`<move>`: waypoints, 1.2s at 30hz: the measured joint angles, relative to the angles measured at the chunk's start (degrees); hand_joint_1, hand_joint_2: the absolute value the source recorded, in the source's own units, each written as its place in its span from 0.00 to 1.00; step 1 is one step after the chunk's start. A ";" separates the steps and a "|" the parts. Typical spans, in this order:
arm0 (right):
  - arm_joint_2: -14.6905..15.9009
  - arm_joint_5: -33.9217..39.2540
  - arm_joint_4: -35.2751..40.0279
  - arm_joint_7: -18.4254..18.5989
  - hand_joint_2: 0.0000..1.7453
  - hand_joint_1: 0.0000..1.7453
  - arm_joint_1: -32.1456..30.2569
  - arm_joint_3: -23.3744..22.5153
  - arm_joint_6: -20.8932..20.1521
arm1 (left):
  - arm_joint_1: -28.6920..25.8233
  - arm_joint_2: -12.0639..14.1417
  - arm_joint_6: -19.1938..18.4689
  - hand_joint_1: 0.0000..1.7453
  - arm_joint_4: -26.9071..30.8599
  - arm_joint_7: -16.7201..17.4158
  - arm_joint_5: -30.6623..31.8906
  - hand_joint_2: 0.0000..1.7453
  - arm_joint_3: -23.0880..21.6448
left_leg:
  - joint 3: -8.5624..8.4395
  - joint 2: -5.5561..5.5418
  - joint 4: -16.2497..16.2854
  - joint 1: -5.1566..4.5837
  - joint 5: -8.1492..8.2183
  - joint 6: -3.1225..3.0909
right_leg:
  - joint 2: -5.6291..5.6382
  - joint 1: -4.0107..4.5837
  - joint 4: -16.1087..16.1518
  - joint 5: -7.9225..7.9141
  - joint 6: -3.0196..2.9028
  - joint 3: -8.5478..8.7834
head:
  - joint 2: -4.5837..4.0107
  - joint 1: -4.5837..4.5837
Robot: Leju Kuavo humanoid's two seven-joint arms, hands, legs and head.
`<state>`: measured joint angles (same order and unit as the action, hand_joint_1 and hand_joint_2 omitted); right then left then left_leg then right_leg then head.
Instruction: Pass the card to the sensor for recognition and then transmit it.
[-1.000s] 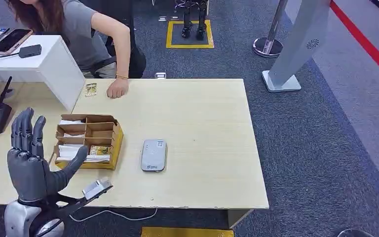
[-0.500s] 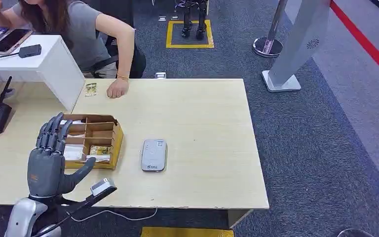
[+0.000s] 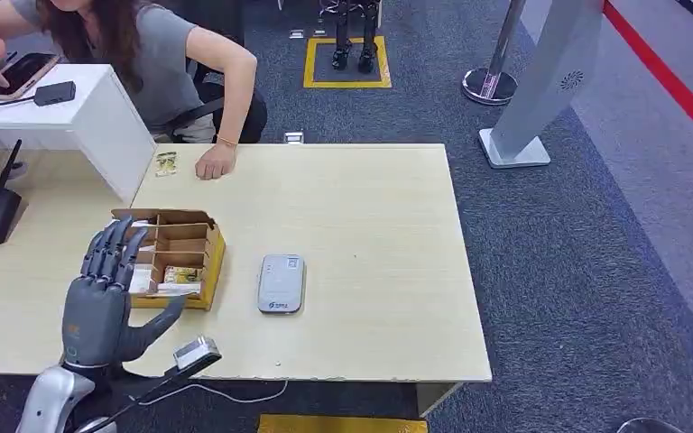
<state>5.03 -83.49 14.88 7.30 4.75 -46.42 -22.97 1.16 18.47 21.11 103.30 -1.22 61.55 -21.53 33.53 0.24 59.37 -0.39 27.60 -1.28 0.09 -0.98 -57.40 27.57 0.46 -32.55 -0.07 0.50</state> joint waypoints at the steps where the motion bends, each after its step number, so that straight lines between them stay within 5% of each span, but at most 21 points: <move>1: 0.00 0.00 0.00 0.00 1.00 0.00 0.00 0.00 0.00 | 0.00 0.00 -0.02 0.00 0.00 -0.09 -0.04 1.00 -0.17 | 0.00 0.00 0.00 0.00 0.00 0.00 | 0.00 0.00 0.00 0.00 0.00 0.00 | 0.00 0.00; 14: 0.00 -0.96 0.02 -0.13 1.00 0.00 0.13 -0.09 0.00 | 3.07 2.18 -9.07 0.00 -3.39 0.57 -0.39 1.00 -2.69 | -0.01 0.01 0.01 0.00 0.00 0.00 | 0.02 0.00 0.00 -0.01 -0.01 0.00 | 0.00 0.00; 36: 0.13 -1.03 0.11 0.20 1.00 0.00 0.12 -1.51 0.00 | 5.14 6.12 -14.80 0.00 -8.59 2.73 0.17 1.00 -6.03 | -0.01 0.01 0.01 0.00 0.00 0.00 | 0.02 0.00 0.00 -0.01 -0.01 -0.01 | 0.00 0.00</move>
<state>5.16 -84.52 14.99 7.50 4.87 -47.93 -22.97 6.30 24.59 6.32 94.71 1.51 61.72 -27.56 33.52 0.25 59.37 -0.39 27.60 -1.27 0.11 -0.97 -57.40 27.56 0.44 -32.56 -0.07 0.50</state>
